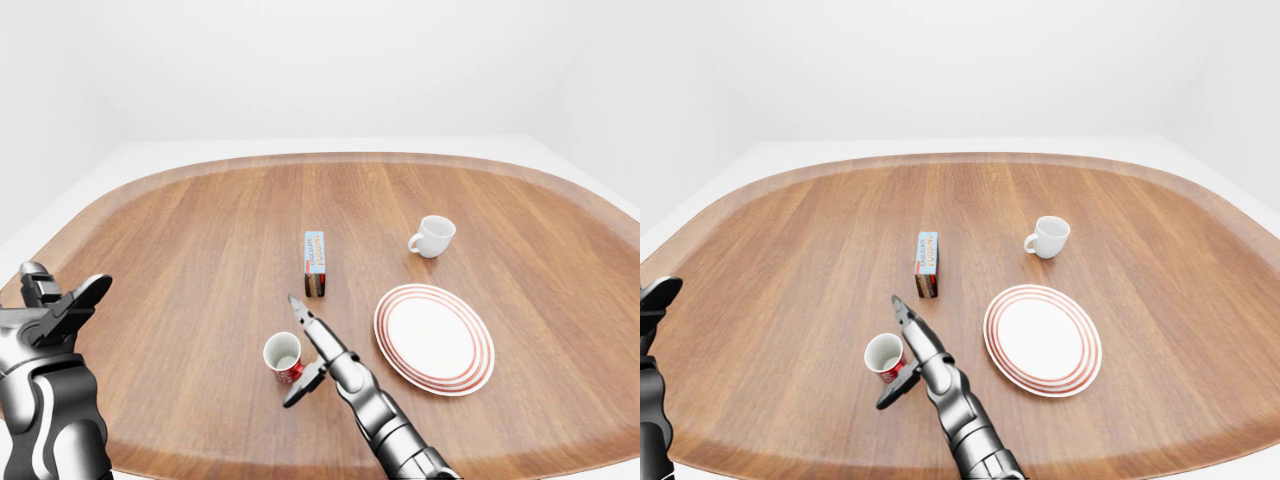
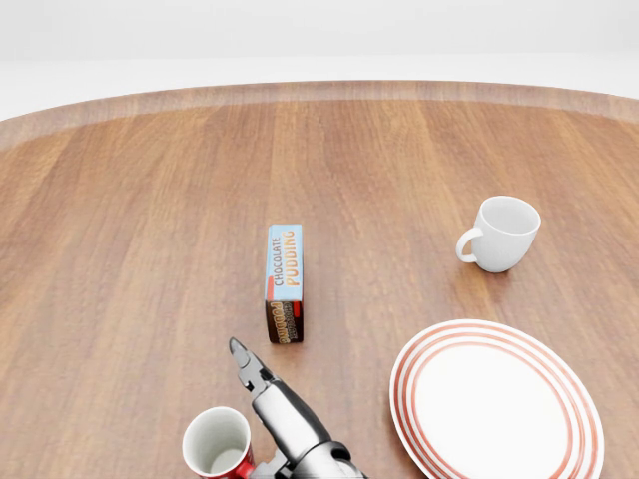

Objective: Pick up the red mug and put it on the plate

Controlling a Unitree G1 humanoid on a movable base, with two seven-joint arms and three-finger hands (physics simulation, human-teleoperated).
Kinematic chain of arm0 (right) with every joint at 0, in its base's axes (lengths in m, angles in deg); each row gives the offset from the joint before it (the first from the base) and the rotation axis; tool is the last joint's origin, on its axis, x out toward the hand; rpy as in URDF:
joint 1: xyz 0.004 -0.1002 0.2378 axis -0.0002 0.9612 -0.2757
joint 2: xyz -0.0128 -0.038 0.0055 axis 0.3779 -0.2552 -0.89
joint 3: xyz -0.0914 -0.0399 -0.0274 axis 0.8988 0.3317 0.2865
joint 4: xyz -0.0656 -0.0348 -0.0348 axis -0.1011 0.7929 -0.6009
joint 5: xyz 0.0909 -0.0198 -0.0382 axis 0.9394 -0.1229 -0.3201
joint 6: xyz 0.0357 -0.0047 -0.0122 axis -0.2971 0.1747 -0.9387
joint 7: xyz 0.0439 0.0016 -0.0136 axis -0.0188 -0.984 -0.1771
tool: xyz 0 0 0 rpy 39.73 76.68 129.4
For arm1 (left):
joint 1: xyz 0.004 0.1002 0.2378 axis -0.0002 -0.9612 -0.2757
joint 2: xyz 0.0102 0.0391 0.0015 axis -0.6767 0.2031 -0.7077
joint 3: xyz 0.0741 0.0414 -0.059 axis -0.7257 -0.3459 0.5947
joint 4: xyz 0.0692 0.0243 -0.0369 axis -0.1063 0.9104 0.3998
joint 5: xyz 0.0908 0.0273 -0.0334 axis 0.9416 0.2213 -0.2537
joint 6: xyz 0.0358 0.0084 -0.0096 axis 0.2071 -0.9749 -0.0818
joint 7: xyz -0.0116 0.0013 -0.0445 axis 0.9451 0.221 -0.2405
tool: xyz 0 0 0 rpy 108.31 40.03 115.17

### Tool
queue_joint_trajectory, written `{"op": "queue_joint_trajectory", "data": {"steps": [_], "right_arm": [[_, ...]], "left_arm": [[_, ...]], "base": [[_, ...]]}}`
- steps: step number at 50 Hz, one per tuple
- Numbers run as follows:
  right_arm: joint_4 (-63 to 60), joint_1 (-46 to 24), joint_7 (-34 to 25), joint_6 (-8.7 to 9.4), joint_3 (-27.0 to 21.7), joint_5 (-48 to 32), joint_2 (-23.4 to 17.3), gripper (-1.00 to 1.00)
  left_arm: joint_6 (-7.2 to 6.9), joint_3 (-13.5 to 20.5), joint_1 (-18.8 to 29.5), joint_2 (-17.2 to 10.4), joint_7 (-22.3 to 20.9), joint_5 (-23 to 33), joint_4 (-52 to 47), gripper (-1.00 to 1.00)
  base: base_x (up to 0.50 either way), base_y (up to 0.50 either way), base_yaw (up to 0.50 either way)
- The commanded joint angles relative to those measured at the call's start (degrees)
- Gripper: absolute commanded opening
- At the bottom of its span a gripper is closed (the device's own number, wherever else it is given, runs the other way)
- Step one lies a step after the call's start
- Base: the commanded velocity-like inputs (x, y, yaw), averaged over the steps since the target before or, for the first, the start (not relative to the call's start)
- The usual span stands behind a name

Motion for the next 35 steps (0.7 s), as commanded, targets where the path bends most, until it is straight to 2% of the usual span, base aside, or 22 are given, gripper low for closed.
{"op": "queue_joint_trajectory", "data": {"steps": [1, 18, 35], "right_arm": [[10.1, -5.5, 1.9, 0.00, -2.3, -0.8, 1.7, 1.00], [29.2, -13.4, 7.3, 0.00, -6.5, -2.5, 1.9, 1.00], [32.4, -14.6, 8.2, 0.00, -6.9, -4.3, 2.6, 1.00]], "left_arm": [[0.00, -0.1, 0.0, 0.0, 0.0, 0.0, 0.0, 1.00], [0.00, 0.2, -0.3, 0.1, 0.0, -0.2, -0.3, 1.00], [0.00, 0.4, -0.3, 0.1, 0.1, -0.4, -0.8, 1.00]], "base": [[0.00, 0.00, 0.00], [0.00, 0.00, 0.00], [0.00, 0.00, 0.00]]}}
